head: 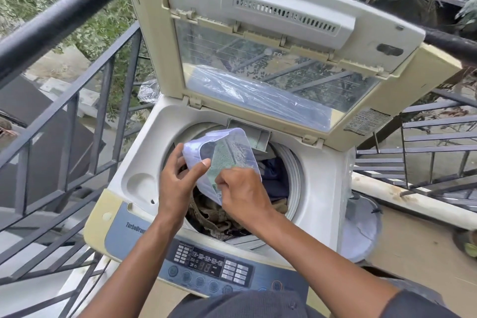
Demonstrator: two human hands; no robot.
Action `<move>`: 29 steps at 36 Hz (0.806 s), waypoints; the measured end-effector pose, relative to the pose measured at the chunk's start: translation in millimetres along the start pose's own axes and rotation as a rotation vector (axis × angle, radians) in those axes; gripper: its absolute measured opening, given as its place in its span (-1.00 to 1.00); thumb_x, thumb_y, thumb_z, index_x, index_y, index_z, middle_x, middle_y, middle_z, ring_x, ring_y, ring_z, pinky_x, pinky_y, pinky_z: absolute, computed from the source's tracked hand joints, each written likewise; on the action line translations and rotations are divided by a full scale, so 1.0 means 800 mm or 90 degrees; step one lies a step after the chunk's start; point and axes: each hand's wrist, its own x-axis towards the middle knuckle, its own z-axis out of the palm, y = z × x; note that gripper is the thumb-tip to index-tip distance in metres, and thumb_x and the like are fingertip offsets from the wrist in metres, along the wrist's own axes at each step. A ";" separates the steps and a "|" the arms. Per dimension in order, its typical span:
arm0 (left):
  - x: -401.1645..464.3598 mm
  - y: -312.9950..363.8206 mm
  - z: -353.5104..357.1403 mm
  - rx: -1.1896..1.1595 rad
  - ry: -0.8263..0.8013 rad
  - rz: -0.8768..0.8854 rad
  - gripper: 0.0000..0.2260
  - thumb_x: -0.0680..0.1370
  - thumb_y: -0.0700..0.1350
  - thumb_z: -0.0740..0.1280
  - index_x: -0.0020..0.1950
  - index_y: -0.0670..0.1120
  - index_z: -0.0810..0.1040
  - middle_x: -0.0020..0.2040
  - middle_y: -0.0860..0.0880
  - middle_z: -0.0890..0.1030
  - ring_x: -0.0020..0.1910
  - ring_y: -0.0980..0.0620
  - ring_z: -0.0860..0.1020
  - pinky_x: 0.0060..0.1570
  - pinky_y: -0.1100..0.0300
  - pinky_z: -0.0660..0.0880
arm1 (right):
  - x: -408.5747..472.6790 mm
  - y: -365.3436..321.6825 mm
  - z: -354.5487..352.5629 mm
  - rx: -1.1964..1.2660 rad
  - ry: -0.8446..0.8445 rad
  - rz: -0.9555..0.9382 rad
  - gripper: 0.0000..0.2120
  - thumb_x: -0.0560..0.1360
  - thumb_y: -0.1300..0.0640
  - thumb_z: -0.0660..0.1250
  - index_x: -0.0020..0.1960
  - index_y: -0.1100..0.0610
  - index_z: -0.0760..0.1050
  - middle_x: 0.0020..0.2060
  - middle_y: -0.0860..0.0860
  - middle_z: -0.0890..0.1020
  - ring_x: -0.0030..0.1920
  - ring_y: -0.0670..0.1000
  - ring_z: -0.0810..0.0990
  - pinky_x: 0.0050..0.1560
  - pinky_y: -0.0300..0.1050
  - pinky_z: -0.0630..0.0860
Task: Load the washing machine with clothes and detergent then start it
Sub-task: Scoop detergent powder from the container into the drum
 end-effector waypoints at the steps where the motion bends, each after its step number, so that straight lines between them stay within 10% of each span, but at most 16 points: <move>1: 0.000 0.000 0.000 0.001 -0.001 -0.001 0.01 0.25 0.27 0.58 0.64 0.03 0.33 0.30 0.08 0.65 0.29 0.11 0.64 0.40 -0.19 0.51 | 0.000 -0.002 0.000 0.037 0.001 0.029 -0.84 0.50 0.25 0.35 -0.06 0.16 0.71 -0.16 0.07 0.75 -0.12 0.09 0.71 -0.08 0.00 0.63; 14: 0.007 -0.013 0.003 0.009 0.056 -0.047 0.05 0.22 0.31 0.60 0.64 0.07 0.31 0.31 0.10 0.60 0.31 0.09 0.61 0.38 -0.14 0.52 | 0.005 0.032 -0.032 0.428 0.085 0.393 -0.88 0.50 0.29 0.48 -0.14 0.10 0.71 -0.31 0.03 0.75 -0.32 -0.04 0.74 -0.33 -0.18 0.58; 23: 0.025 -0.025 0.006 -0.014 0.112 -0.086 0.10 0.14 0.45 0.62 0.59 0.08 0.37 0.41 0.06 0.60 0.40 0.07 0.56 0.39 -0.21 0.50 | 0.014 0.061 -0.069 0.629 0.204 0.433 -0.95 0.52 0.36 0.47 -0.07 0.25 0.68 -0.34 0.15 0.70 -0.33 0.06 0.66 -0.23 -0.16 0.65; 27: 0.022 -0.019 0.012 -0.007 0.107 -0.093 -0.31 0.34 0.28 0.62 0.40 0.14 0.50 0.22 0.20 0.66 0.23 0.20 0.62 0.36 -0.15 0.52 | 0.027 0.078 -0.081 0.649 0.275 0.438 -0.96 0.52 0.35 0.48 -0.03 0.27 0.69 -0.24 0.15 0.74 -0.28 0.07 0.71 -0.23 -0.19 0.64; 29: 0.023 -0.021 0.012 -0.012 0.123 -0.091 -0.06 0.30 0.34 0.61 0.59 0.06 0.37 0.40 0.09 0.57 0.35 0.09 0.58 0.41 -0.20 0.48 | 0.036 0.085 -0.084 0.622 0.304 0.444 -0.97 0.52 0.33 0.49 -0.05 0.25 0.70 -0.21 0.15 0.76 -0.27 0.08 0.73 -0.19 -0.16 0.66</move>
